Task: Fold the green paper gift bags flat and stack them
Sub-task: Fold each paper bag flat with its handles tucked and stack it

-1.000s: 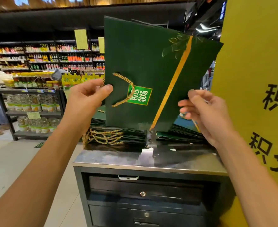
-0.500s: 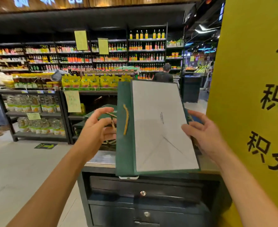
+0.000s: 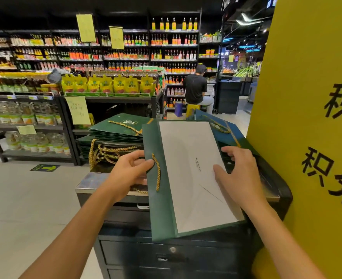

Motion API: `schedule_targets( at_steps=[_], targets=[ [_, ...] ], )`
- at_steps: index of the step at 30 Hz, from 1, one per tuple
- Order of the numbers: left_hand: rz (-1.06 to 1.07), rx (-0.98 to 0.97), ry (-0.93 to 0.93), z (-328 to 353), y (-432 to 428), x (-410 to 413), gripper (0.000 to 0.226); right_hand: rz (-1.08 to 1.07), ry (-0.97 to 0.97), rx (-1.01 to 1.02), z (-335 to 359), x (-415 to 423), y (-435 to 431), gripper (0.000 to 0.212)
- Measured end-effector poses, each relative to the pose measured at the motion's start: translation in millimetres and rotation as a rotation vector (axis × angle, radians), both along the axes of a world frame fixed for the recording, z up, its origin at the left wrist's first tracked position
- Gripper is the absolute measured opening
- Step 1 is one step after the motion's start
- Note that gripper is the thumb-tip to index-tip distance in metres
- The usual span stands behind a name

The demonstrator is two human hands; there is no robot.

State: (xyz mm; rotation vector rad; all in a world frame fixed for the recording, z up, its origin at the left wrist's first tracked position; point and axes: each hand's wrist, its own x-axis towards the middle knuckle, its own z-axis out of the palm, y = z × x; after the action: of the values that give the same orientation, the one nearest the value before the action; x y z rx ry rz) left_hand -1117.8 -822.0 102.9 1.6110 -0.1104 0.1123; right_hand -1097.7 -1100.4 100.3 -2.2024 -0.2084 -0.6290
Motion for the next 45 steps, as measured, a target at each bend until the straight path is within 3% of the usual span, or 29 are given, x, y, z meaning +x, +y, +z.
schedule_targets(
  at_steps=[5,8,13,21,26,31,33,36,41,45],
  targets=[
    [-0.012,0.018,-0.017,-6.1,2.4,1.7,0.027,0.194,-0.154,-0.062,11.4,-6.3,56.7,0.018],
    [-0.002,0.045,-0.064,-9.9,3.7,1.9,0.029,0.312,-0.159,-0.133,16.0,-1.5,93.2,0.016],
    [-0.048,0.054,-0.129,-13.5,4.8,-0.3,0.032,0.232,-0.059,-0.234,26.0,6.8,125.3,0.024],
    [-0.085,0.097,-0.171,-18.9,9.7,2.1,0.041,0.187,0.097,-0.37,34.7,20.0,134.1,0.017],
    [-0.081,0.088,-0.155,-18.1,9.6,2.4,0.035,0.312,0.163,-0.286,37.5,20.5,122.3,0.016],
    [-0.067,0.083,-0.129,-17.6,7.9,2.3,0.031,0.41,0.183,-0.036,35.3,19.6,101.7,0.005],
    [-0.074,0.082,-0.129,-17.0,7.8,2.6,0.031,0.428,0.188,0.032,30.7,19.6,100.8,0.015],
    [-0.088,0.078,-0.133,-16.4,8.0,1.8,0.032,0.368,0.085,-0.042,21.9,20.9,105.3,0.023],
    [-0.097,0.076,-0.139,-16.3,9.2,1.2,0.035,0.289,-0.084,-0.165,10.4,20.4,111.5,0.017],
    [-0.091,0.09,-0.136,-16.6,8.9,0.3,0.034,0.34,-0.087,-0.097,1.5,19.8,110.0,0.007]
  ],
)
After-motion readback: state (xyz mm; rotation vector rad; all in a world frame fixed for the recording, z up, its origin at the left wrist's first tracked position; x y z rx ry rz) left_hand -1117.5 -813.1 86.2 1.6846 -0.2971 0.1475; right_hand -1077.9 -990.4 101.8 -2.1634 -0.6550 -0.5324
